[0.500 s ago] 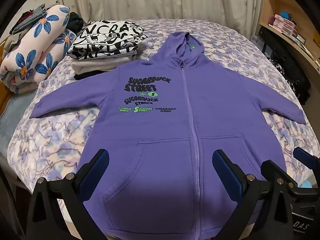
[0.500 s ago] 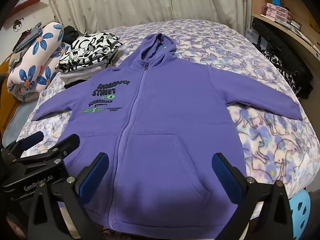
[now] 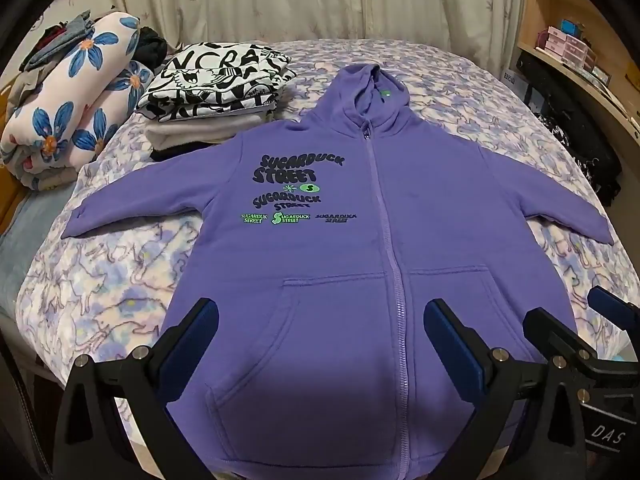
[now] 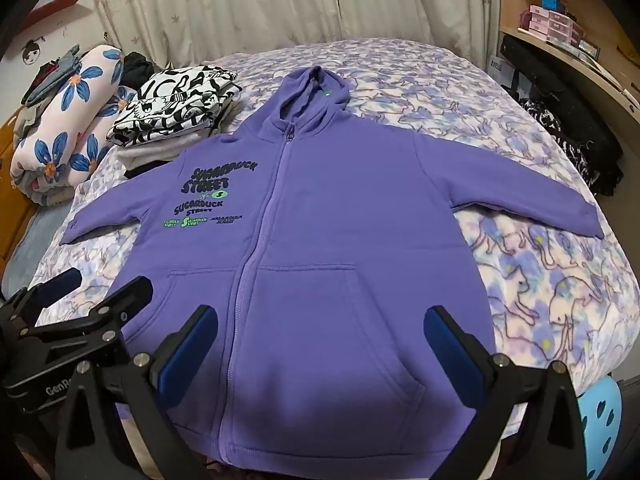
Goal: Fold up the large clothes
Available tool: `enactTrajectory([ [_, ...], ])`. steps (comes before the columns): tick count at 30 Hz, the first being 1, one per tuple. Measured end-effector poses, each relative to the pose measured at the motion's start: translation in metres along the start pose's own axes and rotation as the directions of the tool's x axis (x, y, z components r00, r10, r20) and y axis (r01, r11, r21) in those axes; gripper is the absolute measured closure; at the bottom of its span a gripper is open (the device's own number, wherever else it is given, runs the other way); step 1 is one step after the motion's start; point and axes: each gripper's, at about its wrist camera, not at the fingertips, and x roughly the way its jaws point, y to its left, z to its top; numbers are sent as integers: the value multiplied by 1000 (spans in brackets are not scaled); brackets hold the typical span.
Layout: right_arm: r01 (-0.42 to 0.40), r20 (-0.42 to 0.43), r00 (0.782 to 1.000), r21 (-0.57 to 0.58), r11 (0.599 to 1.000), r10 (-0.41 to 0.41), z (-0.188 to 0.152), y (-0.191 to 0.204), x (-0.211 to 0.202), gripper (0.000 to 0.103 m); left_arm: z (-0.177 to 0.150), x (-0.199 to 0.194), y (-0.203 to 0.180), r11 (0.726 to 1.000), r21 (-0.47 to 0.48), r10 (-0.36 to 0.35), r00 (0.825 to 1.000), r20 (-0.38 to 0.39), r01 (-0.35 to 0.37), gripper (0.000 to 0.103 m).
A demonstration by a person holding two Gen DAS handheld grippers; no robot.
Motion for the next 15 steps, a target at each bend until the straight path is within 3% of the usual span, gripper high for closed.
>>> enactTrajectory([
  [15,14,3,1000,0,1000,-14,4,4,0,0,1,-3,-4,999,21,34,999,16,-34,4],
])
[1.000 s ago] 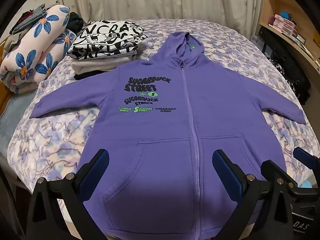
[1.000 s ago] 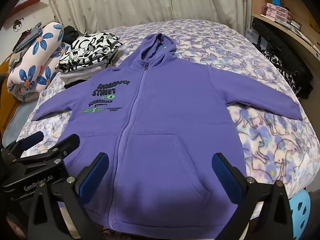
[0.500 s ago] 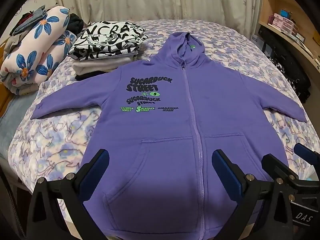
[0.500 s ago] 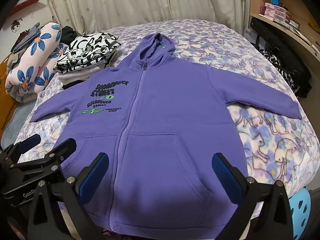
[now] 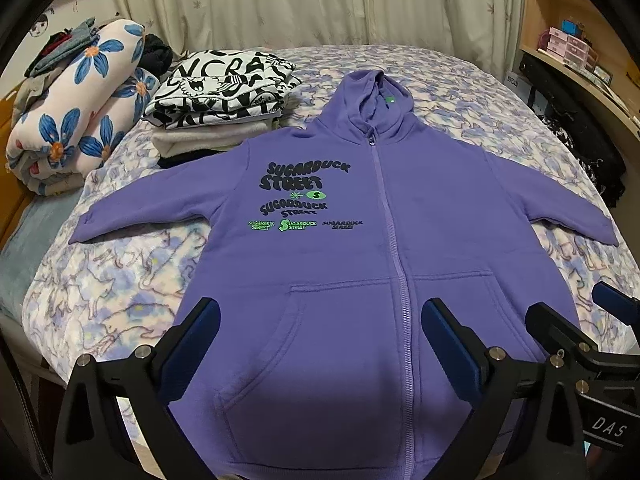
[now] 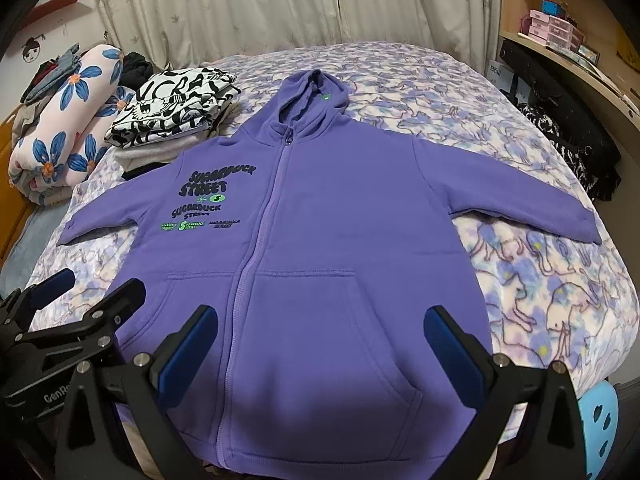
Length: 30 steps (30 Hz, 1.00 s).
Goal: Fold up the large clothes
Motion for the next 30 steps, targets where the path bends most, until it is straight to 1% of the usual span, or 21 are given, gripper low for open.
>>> enactTrajectory([
  [3,0,1,1000,-3,1000,0,0,-1,0,0,0,-2,0,1000,4,5,1000,-1,-5,4],
  [8,-4,3,1000,5,1000,4,1,-1,-2,0,0,-2,1,1000,3,-19,1000,-11,19,4],
  [16,-14,13,1000,8,1000,14,3,-1,-6,0,-2,-7,-2,1000,16,-8,1000,3,8,4],
  [21,-10,15,1000,12,1000,10,2,-4,-9,0,0,-10,-3,999,31,11,1000,7,-11,4],
  [30,-2,12,1000,20,1000,1,1,-8,-10,0,0,-8,-4,999,25,-20,1000,-15,20,4],
])
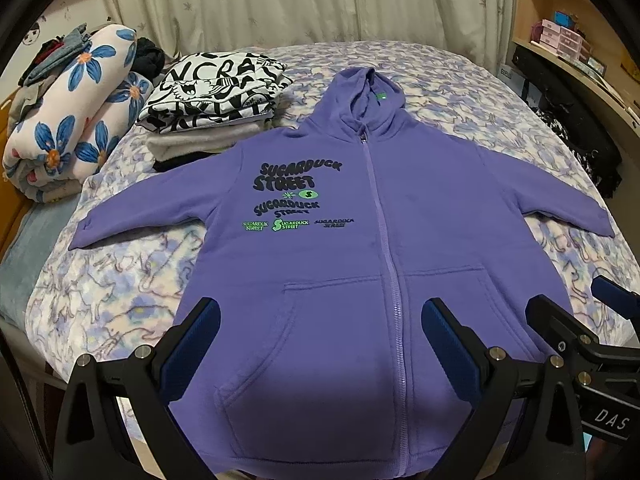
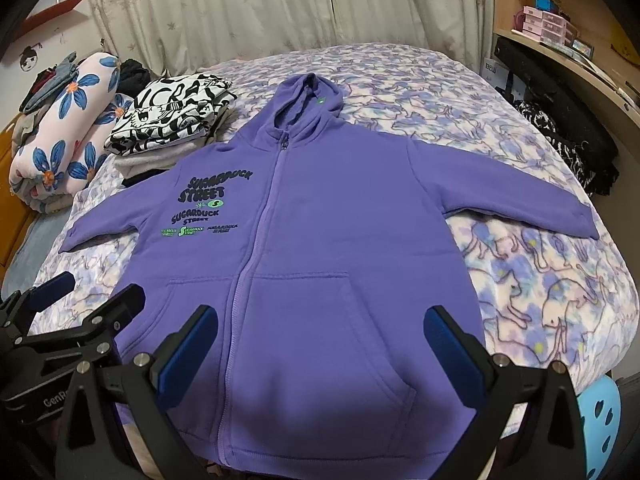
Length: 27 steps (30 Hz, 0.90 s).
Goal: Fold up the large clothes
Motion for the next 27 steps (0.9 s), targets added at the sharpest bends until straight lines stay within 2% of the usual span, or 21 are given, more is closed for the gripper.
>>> enactTrajectory([
  [9,-2,-5,1000,0,1000,2,-1,-2,0,0,-3,9,-1,999,-12,-32,998,-60,32,3],
  [27,-8,-37,999,8,1000,8,-3,-3,15,0,-3,21,-3,999,-29,-31,996,-89,29,3],
])
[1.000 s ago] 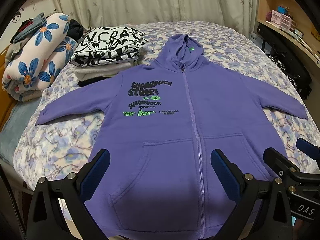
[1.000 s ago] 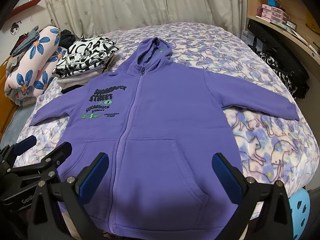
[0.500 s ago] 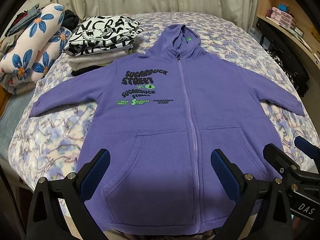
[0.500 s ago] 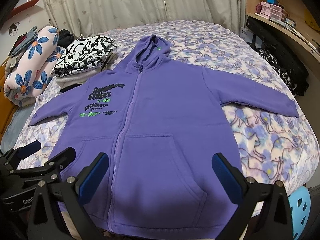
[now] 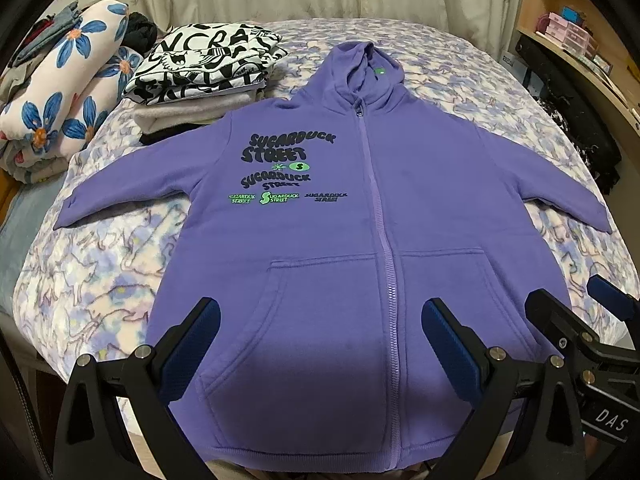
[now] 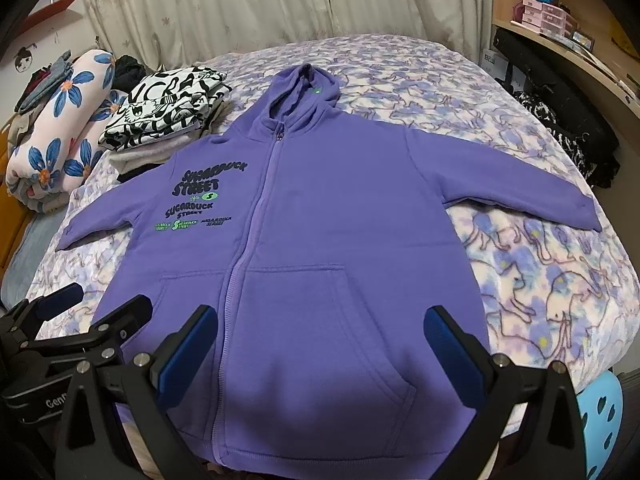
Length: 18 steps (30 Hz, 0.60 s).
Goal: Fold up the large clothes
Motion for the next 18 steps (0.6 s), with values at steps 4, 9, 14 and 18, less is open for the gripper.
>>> enactTrajectory([
  [4,-8,-2,1000,0,1000,8,1,1,3,0,1,3,2,1000,0,2,1000,-3,-2,3],
  [9,-14,-12,1000,0,1000,14,5,-2,9,0,5,9,0,1000,8,7,1000,-5,-7,3],
  [14,5,10,1000,-24,1000,-5,14,-5,9,0,14,11,-5,1000,17,10,1000,16,-11,3],
  [18,30,55,998,-29,999,-28,27,-12,5,0,27,10,-13,999,37,29,998,56,-31,3],
])
